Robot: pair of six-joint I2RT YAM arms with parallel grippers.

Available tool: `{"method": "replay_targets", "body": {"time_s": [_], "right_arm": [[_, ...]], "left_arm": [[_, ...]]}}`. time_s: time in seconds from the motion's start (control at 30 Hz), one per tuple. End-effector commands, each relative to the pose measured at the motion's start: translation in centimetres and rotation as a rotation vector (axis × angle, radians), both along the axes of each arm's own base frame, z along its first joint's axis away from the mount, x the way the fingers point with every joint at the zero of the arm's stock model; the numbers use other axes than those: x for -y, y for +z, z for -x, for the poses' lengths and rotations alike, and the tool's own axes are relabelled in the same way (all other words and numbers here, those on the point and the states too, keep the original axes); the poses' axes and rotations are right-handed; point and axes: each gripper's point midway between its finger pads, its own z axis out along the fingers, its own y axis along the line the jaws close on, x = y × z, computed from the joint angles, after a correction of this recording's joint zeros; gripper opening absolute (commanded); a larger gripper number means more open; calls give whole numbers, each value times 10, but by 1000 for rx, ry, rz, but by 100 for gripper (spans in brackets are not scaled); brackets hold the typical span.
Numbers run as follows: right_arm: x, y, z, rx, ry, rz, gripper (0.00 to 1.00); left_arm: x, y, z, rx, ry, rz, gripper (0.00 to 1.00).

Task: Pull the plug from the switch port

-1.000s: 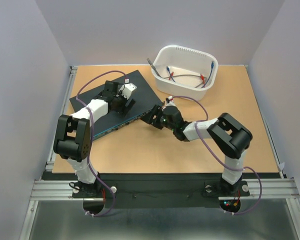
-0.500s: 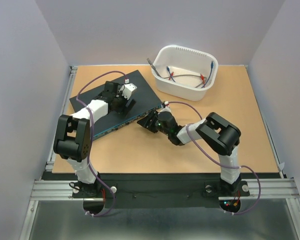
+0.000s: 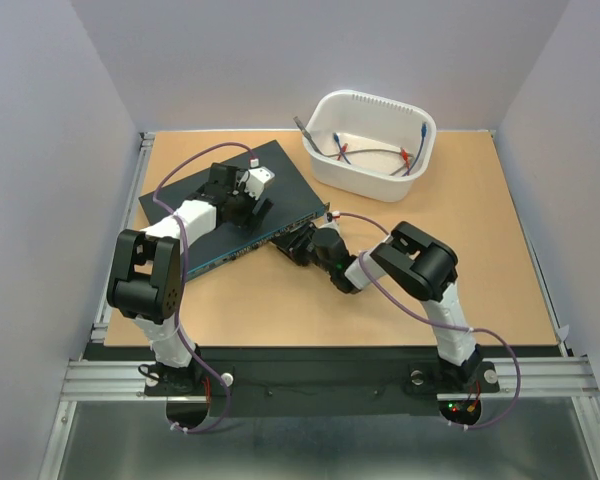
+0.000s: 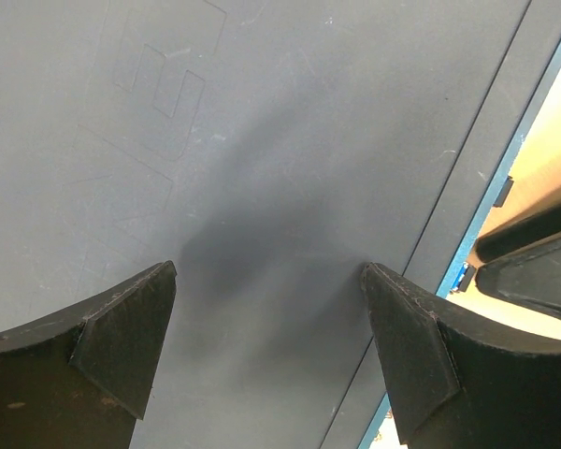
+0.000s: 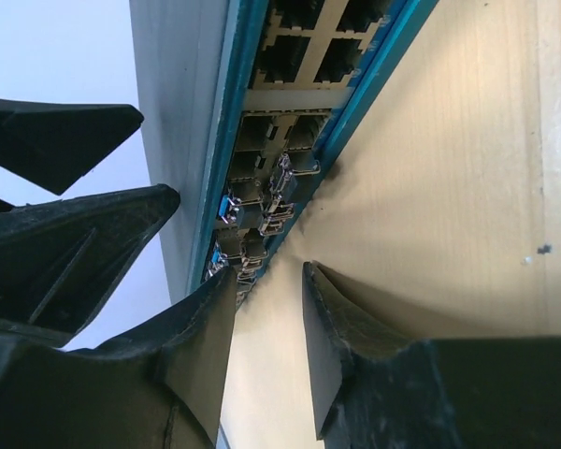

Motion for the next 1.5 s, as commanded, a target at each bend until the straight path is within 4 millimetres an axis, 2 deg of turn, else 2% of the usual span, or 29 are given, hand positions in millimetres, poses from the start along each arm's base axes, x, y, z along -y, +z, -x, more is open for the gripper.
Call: {"method": "replay_targets", "body": {"time_s": [0.0,0.17,0.3,0.47,0.6,0.73,0.9,1.17,1.47], "right_arm": [[-3,5,-6,28,-25,-49,40],[6,20,0,72,-29,-77,39],[-5,33,-2,110,3,-129,37],[-5,35,-5,138,-6,-126,37],[-7,51,-10,192,-9,-138,37],[-15,45,-11,160,3,-175,36],[-14,36,-11,128,-2,-183,32],[-16,35,-8,104,8,-199,32],[-20,34,-15,115,-3,-196,32]], "left_arm": [[5,-4,8,-25,-16,19,93],[6,-11,11,-43,-20,21,93],[7,-14,11,-55,-24,23,93],[7,-14,12,-53,-25,23,93],[8,-17,13,-59,-28,22,93],[9,-17,13,-56,-28,16,93],[9,-16,14,-54,-30,15,93],[11,-15,14,-51,-34,15,93],[11,-14,14,-48,-36,12,93]]}}
